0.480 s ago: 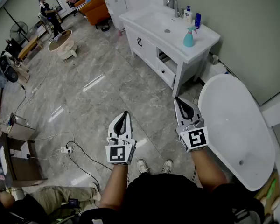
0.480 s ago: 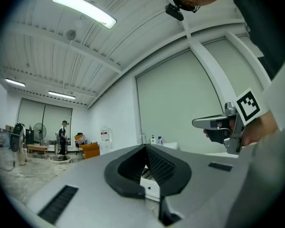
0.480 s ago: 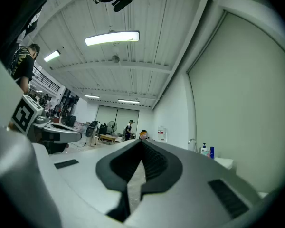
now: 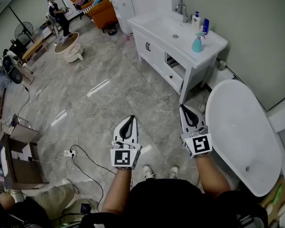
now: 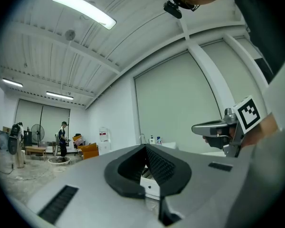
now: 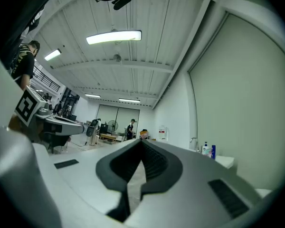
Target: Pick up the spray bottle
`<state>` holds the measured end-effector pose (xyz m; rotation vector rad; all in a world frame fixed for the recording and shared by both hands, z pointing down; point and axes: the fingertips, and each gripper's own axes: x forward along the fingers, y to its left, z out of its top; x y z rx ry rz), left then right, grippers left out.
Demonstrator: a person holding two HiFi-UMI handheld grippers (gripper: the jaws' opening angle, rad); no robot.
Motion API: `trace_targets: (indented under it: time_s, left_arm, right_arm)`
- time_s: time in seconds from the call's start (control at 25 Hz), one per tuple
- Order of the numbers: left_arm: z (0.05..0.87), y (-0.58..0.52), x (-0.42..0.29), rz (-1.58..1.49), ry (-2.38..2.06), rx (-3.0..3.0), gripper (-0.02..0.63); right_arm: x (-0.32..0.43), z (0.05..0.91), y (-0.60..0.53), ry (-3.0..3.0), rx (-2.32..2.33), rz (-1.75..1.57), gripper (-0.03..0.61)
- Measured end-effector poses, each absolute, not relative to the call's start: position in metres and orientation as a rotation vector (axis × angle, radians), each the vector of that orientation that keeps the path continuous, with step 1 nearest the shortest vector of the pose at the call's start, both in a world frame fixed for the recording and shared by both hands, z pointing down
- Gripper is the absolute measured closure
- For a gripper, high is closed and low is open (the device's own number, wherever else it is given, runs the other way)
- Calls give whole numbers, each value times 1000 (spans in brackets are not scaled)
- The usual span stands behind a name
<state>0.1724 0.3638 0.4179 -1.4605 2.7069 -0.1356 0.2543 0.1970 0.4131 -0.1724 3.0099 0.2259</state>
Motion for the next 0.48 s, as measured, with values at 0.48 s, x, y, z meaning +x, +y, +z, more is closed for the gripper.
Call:
trace_targets:
  time_s: [0.48]
  left_arm:
    - [408,387,155,-101,2658,-1480,617]
  right_arm:
    - [245,392,228,2949,-209,317,578]
